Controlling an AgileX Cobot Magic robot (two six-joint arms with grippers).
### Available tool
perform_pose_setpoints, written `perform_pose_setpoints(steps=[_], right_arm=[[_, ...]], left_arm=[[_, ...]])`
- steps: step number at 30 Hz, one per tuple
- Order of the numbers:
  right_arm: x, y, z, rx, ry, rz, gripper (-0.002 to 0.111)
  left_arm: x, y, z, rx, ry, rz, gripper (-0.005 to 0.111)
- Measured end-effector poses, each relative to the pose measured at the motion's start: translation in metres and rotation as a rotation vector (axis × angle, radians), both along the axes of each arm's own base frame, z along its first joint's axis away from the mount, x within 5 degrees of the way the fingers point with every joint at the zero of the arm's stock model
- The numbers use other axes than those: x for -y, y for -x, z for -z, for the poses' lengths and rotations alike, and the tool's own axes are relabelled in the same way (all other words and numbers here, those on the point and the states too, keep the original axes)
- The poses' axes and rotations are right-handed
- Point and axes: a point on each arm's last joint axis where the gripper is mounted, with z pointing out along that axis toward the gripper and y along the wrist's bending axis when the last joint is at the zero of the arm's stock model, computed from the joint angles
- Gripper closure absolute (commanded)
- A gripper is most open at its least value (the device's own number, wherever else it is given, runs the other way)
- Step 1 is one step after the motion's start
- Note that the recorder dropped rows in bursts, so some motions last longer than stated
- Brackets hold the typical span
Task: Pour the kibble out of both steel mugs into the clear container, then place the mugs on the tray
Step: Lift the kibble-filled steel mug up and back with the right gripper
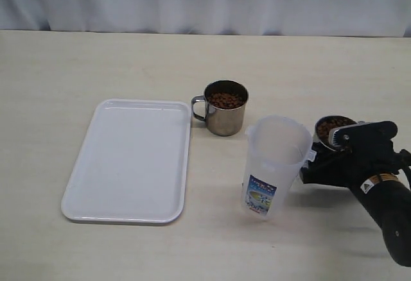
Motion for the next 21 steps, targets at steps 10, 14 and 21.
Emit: perform_pose_setpoints(steps=[10,14,21], right_arm=[[0.002,-0.022,-0.003,0.032,-0.017,0.148,0.051],[-0.005,-0.034,-0.002,0.047,0.011,0.126,0.051],[-0.008,-0.040,0.002,0.046,0.043,0.100,0.065]], left_arm=[[0.000,0.000,0.000,0.000,0.000,0.000,0.107],[0.000,0.000,0.000,0.000,0.000,0.000,0.107],[0.000,0.000,0.000,0.000,0.000,0.000,0.107]])
